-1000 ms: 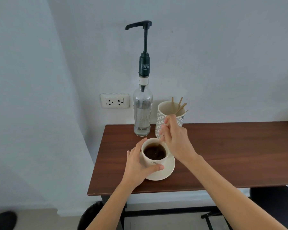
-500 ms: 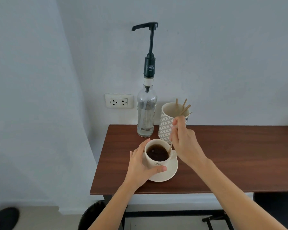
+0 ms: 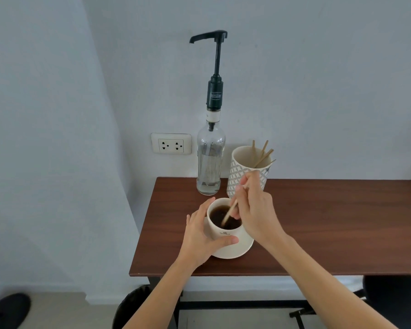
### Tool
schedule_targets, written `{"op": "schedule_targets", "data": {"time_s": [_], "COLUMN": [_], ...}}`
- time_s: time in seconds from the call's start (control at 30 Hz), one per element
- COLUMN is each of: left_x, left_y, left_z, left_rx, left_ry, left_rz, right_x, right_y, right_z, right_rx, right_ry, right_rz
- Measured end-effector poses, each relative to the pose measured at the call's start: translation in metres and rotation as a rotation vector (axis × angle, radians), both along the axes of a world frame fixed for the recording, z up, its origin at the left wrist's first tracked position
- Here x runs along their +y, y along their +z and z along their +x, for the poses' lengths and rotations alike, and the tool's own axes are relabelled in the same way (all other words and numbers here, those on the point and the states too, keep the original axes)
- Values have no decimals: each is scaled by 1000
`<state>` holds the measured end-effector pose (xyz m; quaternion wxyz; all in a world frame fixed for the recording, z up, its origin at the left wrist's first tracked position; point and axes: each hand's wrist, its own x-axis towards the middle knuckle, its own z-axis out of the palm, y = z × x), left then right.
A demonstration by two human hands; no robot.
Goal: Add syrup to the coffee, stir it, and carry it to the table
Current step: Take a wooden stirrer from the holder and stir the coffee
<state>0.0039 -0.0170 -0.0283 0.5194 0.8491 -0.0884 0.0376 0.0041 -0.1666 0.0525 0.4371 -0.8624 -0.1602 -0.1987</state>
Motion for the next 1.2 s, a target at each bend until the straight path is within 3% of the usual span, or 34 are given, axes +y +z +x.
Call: {"op": "schedule_targets", "data": {"time_s": [0.1, 0.23, 0.43, 0.6, 0.8, 0.97, 1.1, 1.2], "left_x": [0, 1, 0, 1, 0, 1, 1, 2], "left_y": [1, 2, 4, 5, 7, 5, 5, 4], "left_z": [-1, -2, -3, -3, -3, -3, -2, -2], "left_rx": [-7, -3, -7, -20, -24, -35, -24, -40], "left_ry": [5, -5, -23, -27, -21, -28, -34, -35], "left_rz": [-2, -35, -21, -6, -20, -25, -28, -29], "right_x": [5, -15, 3, -13, 4, -16, -2, 2], "right_y": [3, -1, -2, -2, -1, 0, -1, -2], "right_z": [9, 15, 7, 18, 11, 18, 5, 12], "right_rx": [-40, -69, 16, -77, -7, -46, 41, -31], "right_ry": [-32, -128, -49, -144, -61, -156, -62, -88], "right_rz": [21, -158, 82, -152, 54, -148, 60, 58]}}
